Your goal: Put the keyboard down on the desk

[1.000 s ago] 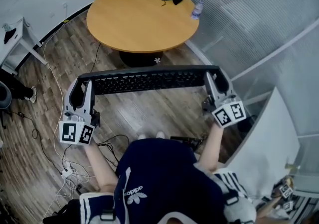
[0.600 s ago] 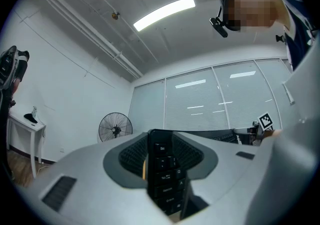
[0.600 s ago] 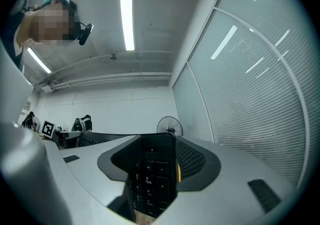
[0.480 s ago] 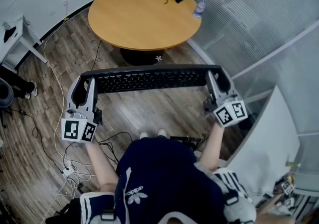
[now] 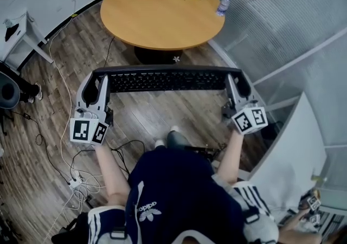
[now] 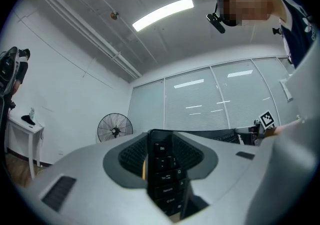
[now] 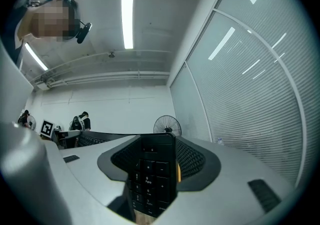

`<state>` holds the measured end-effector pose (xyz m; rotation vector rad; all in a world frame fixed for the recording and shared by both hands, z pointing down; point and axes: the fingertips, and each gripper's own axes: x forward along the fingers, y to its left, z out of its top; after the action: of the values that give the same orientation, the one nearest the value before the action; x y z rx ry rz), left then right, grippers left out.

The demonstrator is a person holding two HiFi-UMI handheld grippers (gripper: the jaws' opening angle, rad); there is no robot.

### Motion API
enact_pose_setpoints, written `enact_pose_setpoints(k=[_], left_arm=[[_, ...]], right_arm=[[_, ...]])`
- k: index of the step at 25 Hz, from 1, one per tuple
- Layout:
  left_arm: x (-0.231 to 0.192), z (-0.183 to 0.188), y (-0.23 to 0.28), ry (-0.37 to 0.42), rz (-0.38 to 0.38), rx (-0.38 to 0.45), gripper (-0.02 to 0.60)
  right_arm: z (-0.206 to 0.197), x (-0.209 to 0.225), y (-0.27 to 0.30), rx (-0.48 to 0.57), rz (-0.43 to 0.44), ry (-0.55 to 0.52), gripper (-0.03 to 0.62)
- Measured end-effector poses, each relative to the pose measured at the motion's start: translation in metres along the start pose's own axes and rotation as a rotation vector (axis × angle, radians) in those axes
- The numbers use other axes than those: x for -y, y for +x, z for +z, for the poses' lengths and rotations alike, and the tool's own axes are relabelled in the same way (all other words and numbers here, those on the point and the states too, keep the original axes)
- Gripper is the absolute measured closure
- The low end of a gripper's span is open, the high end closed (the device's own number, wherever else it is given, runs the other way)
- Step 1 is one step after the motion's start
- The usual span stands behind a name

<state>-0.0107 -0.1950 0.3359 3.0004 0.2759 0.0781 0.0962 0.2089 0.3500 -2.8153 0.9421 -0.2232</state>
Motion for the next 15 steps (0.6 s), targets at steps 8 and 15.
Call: enact_pose_setpoints(k=[8, 15], left_arm=[[-0.02, -0.023, 0.011, -0.029, 0.045, -0.022, 0.44], [-0.049, -0.028, 0.061, -0.021, 0.076, -0.021, 0.44]], right_arm=[[-0.016, 0.005, 0.036, -0.032, 0.026, -0.024, 0.396], [-0.024, 0.029, 0.1, -0.029, 0.051, -0.008, 0.396]])
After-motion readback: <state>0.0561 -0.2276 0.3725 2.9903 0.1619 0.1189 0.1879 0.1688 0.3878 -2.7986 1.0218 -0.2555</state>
